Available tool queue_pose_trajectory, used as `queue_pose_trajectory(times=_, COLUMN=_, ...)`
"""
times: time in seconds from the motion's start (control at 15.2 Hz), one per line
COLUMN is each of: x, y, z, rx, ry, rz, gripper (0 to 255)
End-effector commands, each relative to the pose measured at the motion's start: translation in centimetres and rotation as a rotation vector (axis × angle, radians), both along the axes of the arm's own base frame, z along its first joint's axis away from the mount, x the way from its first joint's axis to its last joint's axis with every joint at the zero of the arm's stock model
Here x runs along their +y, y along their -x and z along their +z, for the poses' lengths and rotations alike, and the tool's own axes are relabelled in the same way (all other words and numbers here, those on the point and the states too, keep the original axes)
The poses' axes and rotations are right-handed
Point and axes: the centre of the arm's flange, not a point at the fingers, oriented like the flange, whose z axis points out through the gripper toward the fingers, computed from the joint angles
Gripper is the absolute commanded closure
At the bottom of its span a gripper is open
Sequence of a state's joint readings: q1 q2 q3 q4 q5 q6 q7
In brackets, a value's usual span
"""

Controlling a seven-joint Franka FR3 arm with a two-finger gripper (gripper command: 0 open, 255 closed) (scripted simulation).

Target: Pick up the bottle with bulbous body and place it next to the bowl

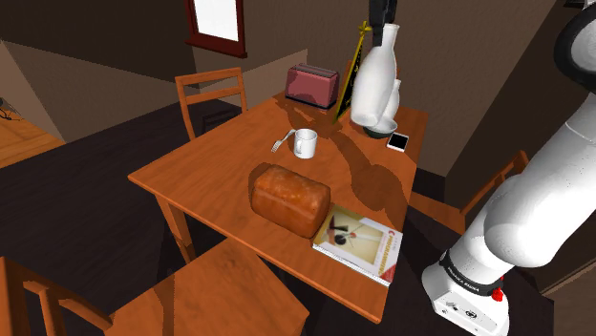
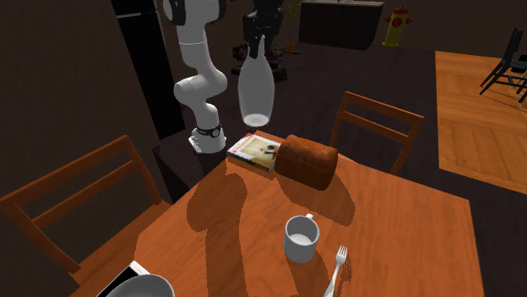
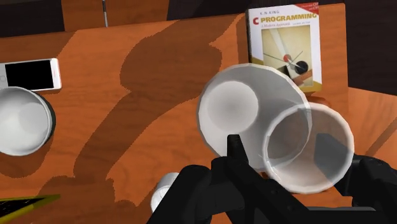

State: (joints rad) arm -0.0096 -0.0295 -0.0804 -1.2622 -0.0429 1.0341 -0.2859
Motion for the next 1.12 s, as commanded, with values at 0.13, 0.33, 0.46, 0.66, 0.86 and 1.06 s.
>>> queue_pose_trajectory(times=0.13, x=-2.4, y=0.6, z=-0.1, rx=0.000, ry=0.000, rz=0.000, gripper=255)
queue_pose_trajectory(times=0.33, x=-6.0, y=1.3, z=-1.6, rx=0.000, ry=0.000, rz=0.000, gripper=255)
queue_pose_trajectory(times=0.46, x=-8.5, y=1.7, z=-2.5, rx=0.000, ry=0.000, rz=0.000, gripper=255)
queue_pose_trajectory(times=0.66, x=-12.1, y=2.4, z=-4.0, rx=0.000, ry=0.000, rz=0.000, gripper=255)
queue_pose_trajectory(times=0.86, x=-15.7, y=3.1, z=-5.4, rx=0.000, ry=0.000, rz=0.000, gripper=255)
queue_pose_trajectory(times=1.06, x=-19.3, y=3.8, z=-6.8, rx=0.000, ry=0.000, rz=0.000, gripper=255)
